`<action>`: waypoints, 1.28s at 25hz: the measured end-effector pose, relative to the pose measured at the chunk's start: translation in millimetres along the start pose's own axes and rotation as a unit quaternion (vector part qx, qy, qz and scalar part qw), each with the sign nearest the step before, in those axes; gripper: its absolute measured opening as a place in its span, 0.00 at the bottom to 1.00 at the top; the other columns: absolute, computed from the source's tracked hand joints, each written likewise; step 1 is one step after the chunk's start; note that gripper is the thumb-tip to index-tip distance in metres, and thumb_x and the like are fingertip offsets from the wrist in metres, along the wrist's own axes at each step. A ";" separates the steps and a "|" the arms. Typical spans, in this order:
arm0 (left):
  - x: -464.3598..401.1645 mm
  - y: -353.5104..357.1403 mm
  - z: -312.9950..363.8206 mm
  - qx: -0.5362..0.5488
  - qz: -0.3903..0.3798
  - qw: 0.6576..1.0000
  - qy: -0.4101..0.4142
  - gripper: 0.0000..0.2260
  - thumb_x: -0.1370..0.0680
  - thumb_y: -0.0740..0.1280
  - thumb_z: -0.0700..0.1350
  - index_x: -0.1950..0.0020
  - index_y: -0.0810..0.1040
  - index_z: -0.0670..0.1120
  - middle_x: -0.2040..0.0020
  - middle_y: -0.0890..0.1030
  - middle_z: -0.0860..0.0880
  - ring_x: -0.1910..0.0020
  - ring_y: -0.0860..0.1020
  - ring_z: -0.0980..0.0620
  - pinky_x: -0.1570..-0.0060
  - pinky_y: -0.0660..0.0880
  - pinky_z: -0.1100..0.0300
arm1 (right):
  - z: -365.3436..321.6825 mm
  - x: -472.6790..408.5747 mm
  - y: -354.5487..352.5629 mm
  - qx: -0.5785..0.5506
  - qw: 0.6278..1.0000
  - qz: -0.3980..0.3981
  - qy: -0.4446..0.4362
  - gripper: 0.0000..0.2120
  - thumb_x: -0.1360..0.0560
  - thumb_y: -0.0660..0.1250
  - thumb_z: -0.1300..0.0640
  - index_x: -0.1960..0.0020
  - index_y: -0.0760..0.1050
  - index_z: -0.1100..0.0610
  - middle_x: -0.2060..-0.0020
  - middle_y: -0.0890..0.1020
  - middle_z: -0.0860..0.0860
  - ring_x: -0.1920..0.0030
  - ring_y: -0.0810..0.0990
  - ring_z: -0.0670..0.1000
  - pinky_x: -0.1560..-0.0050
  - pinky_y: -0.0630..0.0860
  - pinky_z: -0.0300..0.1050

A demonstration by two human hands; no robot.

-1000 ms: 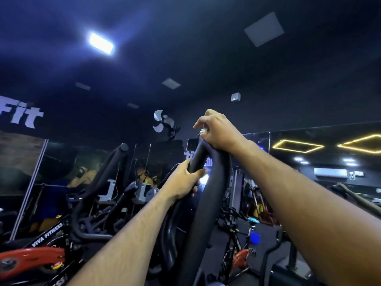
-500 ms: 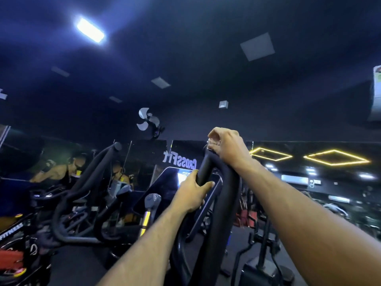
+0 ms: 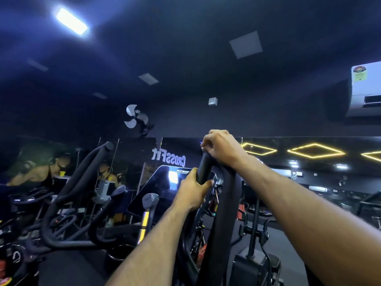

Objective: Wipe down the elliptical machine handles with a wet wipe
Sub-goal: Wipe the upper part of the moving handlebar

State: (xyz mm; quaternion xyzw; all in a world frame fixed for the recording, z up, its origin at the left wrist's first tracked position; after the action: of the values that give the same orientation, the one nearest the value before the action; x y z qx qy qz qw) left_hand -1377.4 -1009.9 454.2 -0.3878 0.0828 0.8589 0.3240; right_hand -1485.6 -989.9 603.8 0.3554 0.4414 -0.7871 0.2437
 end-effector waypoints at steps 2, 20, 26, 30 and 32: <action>-1.3 0.5 -1.4 0.002 -0.009 1.000 0.001 0.10 0.22 0.73 0.51 0.50 0.73 0.52 0.61 0.83 0.44 0.72 0.78 0.49 0.66 0.80 0.51 | -21.0 3.5 8.1 0.074 0.989 -0.097 -0.084 0.08 0.24 0.68 0.62 0.51 0.85 0.54 0.51 0.81 0.50 0.47 0.80 0.54 0.50 0.77 0.48; -5.1 4.1 -4.0 0.006 -0.015 1.000 0.007 0.09 0.23 0.72 0.51 0.50 0.73 0.53 0.62 0.82 0.46 0.72 0.78 0.49 0.68 0.78 0.51 | -26.5 40.1 6.3 0.049 0.998 -0.007 -0.030 0.11 0.25 0.67 0.66 0.47 0.85 0.56 0.51 0.84 0.51 0.49 0.76 0.54 0.53 0.78 0.50; -1.9 2.1 -2.5 0.016 -0.022 1.000 0.012 0.09 0.22 0.73 0.51 0.49 0.73 0.52 0.62 0.82 0.47 0.70 0.79 0.50 0.66 0.80 0.51 | 18.9 64.6 -23.1 -0.078 0.950 0.229 0.198 0.09 0.22 0.66 0.64 0.47 0.83 0.57 0.50 0.83 0.52 0.47 0.79 0.52 0.51 0.75 0.44; 0.2 2.7 -0.5 0.010 -0.022 1.000 0.010 0.10 0.22 0.72 0.51 0.47 0.74 0.52 0.62 0.82 0.46 0.71 0.78 0.50 0.66 0.80 0.48 | -8.3 51.1 -11.6 0.002 0.990 0.118 0.074 0.09 0.23 0.67 0.64 0.49 0.84 0.56 0.52 0.83 0.52 0.50 0.76 0.52 0.51 0.74 0.43; 1.4 2.1 0.4 0.012 -0.019 1.000 0.002 0.09 0.22 0.72 0.51 0.47 0.74 0.53 0.62 0.83 0.45 0.73 0.78 0.50 0.70 0.78 0.52 | -24.0 48.2 0.8 0.047 0.998 0.038 0.013 0.10 0.24 0.67 0.64 0.48 0.84 0.54 0.52 0.83 0.50 0.51 0.72 0.50 0.52 0.78 0.47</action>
State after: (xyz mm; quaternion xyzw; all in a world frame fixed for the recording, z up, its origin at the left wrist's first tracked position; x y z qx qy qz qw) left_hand -1379.7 -1010.6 453.3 -0.3876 0.0861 0.8505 0.3449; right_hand -1507.0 -972.9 557.5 0.3936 0.3933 -0.7921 0.2508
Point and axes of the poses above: each hand's wrist, its own x-axis away from the middle knuckle, its own y-axis out of the palm, z = x × y, the point moved 9 cm from there along -x, towards the middle knuckle
